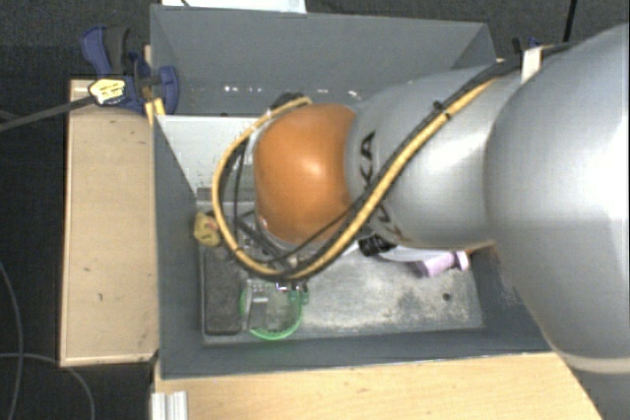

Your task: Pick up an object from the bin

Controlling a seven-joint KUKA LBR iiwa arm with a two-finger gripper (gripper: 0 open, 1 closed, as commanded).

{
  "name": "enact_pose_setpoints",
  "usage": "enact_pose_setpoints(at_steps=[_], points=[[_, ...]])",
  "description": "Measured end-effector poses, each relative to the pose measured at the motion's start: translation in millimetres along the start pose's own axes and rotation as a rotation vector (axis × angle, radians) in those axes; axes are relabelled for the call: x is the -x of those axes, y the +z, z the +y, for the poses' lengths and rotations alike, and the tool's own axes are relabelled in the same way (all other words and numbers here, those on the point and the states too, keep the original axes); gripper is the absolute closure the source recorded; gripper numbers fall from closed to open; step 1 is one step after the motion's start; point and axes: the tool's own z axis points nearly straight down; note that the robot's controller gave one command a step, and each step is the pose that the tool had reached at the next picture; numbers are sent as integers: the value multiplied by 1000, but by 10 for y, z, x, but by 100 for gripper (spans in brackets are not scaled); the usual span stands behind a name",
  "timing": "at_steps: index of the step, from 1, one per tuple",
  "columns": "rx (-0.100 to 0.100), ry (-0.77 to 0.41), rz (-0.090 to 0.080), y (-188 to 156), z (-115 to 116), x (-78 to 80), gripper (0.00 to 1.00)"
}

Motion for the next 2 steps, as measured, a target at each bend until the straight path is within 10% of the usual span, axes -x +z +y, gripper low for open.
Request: enact_pose_setpoints(at_steps=[2], points=[[5,54,-13,489,-269,-49,0]])
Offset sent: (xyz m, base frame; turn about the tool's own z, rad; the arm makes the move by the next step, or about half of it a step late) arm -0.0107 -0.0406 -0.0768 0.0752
